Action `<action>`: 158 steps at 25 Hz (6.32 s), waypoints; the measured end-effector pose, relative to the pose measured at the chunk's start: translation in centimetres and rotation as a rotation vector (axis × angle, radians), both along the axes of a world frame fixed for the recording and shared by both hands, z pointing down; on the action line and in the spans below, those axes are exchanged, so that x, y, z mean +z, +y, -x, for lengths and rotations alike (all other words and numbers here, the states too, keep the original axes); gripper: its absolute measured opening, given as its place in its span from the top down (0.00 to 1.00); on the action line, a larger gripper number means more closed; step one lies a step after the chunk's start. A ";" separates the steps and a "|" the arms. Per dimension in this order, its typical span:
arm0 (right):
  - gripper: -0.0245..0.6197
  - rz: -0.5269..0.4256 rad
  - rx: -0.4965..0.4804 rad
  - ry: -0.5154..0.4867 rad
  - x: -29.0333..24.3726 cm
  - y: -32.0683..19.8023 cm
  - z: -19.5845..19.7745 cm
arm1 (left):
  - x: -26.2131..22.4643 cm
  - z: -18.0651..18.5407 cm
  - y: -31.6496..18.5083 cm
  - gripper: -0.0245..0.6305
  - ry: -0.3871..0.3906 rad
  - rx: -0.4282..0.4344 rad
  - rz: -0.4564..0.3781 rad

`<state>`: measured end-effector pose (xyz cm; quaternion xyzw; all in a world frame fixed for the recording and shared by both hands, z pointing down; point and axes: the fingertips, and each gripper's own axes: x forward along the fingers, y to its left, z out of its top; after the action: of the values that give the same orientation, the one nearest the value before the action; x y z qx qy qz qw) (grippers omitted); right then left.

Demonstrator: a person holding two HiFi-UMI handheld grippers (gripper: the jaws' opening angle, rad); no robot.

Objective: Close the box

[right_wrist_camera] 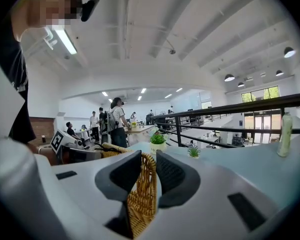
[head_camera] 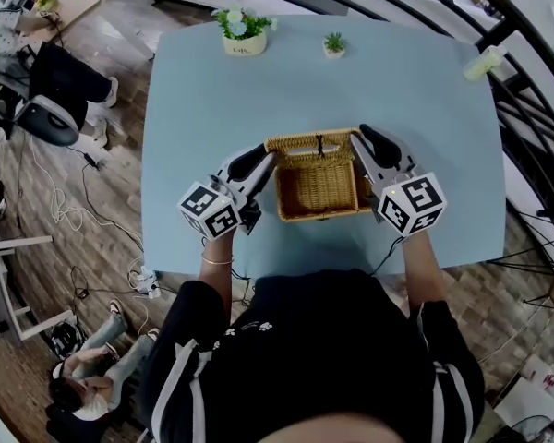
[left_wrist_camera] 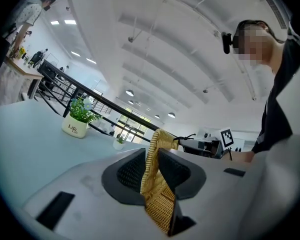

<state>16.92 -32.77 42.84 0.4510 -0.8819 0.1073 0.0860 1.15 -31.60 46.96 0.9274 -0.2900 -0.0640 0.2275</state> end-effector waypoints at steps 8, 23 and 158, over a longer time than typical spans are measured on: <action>0.81 -0.012 -0.033 0.009 -0.2 2.2 0.3 | -0.3 0.5 1.6 0.85 -0.014 -0.056 0.014; 0.82 -0.019 -0.051 0.026 0.5 6.6 -0.3 | 0.3 0.4 5.4 0.85 -0.065 -0.117 0.021; 0.96 0.145 0.003 -0.208 4.0 21.1 -2.3 | -0.6 -4.3 21.8 0.93 -0.183 -0.182 0.009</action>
<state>19.18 -11.70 46.80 0.4312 -0.8753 0.2171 0.0263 5.40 -9.77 46.38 0.8982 -0.3927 0.0019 0.1976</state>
